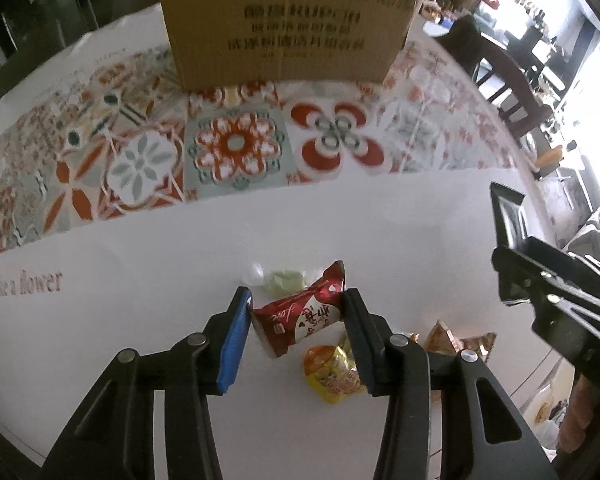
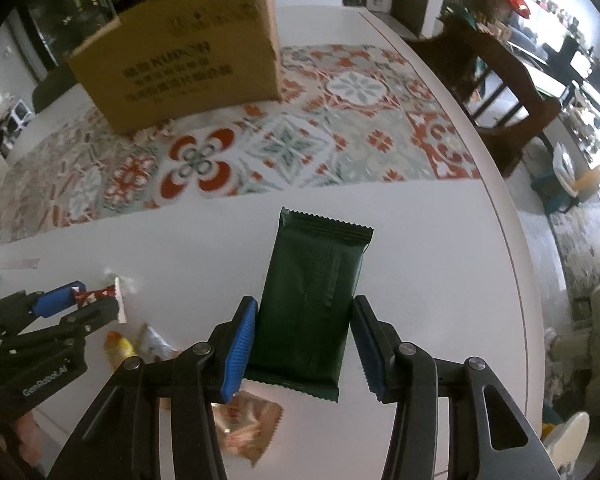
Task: Organize snacks
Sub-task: 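Grasp the dark green bar with the right tool while the left tool grasps the red candy pack, then carry the red candy pack and dark green bar over the box with both tools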
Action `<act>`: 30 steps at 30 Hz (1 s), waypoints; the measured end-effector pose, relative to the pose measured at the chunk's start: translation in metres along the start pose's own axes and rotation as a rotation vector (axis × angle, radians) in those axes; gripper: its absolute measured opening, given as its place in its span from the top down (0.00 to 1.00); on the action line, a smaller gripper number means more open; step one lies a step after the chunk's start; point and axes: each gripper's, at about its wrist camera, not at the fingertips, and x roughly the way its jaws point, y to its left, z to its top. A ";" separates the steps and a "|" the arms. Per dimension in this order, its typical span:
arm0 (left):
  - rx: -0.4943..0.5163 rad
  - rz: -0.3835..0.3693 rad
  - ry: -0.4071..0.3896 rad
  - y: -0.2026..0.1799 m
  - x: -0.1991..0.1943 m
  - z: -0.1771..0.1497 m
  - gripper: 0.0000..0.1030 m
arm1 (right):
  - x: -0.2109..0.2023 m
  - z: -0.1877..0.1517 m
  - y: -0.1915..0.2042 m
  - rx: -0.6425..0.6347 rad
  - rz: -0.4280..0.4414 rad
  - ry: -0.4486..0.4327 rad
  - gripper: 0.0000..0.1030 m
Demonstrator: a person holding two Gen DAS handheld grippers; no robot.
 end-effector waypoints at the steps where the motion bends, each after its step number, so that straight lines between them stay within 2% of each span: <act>1: 0.003 0.001 -0.019 0.001 -0.007 0.002 0.56 | -0.003 0.002 0.002 -0.006 0.007 -0.011 0.52; 15: -0.015 -0.053 -0.209 0.000 -0.069 0.037 0.56 | -0.052 0.030 0.027 -0.074 0.096 -0.178 0.52; 30: -0.006 -0.024 -0.429 0.012 -0.123 0.092 0.56 | -0.087 0.087 0.045 -0.081 0.191 -0.319 0.52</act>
